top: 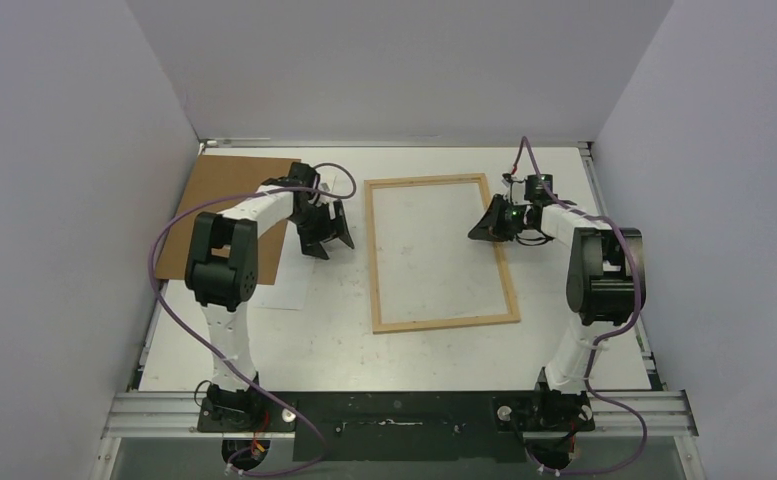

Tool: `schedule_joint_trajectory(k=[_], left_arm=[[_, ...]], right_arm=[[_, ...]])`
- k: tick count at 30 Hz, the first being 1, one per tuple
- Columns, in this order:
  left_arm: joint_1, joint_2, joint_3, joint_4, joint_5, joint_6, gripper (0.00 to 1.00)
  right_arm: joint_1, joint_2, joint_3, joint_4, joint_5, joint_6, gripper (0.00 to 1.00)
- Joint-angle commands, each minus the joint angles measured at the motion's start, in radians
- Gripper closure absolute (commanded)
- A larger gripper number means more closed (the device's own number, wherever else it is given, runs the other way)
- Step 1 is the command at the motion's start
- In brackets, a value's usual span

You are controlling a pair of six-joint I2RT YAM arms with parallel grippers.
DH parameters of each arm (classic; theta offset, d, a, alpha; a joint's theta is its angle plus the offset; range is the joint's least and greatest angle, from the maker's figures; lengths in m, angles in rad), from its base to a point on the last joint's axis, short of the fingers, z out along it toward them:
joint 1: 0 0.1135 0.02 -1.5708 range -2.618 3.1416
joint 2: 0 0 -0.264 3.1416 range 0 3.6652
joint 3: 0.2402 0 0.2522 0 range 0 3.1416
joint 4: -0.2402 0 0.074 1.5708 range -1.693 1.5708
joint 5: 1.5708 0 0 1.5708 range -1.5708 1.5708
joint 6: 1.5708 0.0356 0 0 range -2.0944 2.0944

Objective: Put the photo into the frame
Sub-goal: Place the photo frame item in the photo frame.

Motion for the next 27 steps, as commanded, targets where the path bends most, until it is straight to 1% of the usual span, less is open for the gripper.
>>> schedule_joint_trajectory(k=[1, 4, 6, 8, 12, 16, 21, 27], left_arm=[[0.006, 0.057, 0.060, -0.003, -0.013, 0.054, 0.27], [0.005, 0.083, 0.080, 0.024, 0.013, 0.041, 0.29], [0.004, 0.096, 0.093, 0.038, 0.021, 0.030, 0.32], [0.004, 0.110, 0.104, 0.050, 0.026, 0.026, 0.38], [0.003, 0.141, 0.128, 0.055, 0.043, 0.023, 0.40], [0.003, 0.156, 0.133, 0.074, 0.058, 0.009, 0.41], [0.002, 0.180, 0.142, 0.096, 0.088, -0.020, 0.41], [-0.004, 0.202, 0.155, 0.110, 0.097, -0.042, 0.41]], right_arm=[[-0.028, 0.007, 0.073, -0.073, -0.052, -0.125, 1.00], [-0.050, 0.018, 0.088, -0.087, -0.052, -0.144, 1.00], [-0.059, 0.021, 0.086, -0.069, -0.050, -0.133, 1.00], [-0.058, 0.028, 0.089, -0.062, -0.051, -0.132, 1.00], [-0.058, 0.039, 0.088, -0.056, -0.039, -0.138, 1.00], [-0.058, 0.037, 0.073, -0.028, -0.036, -0.115, 1.00], [-0.058, 0.028, 0.022, 0.049, -0.040, -0.036, 1.00], [-0.062, 0.025, 0.007, 0.043, 0.006, 0.014, 1.00]])
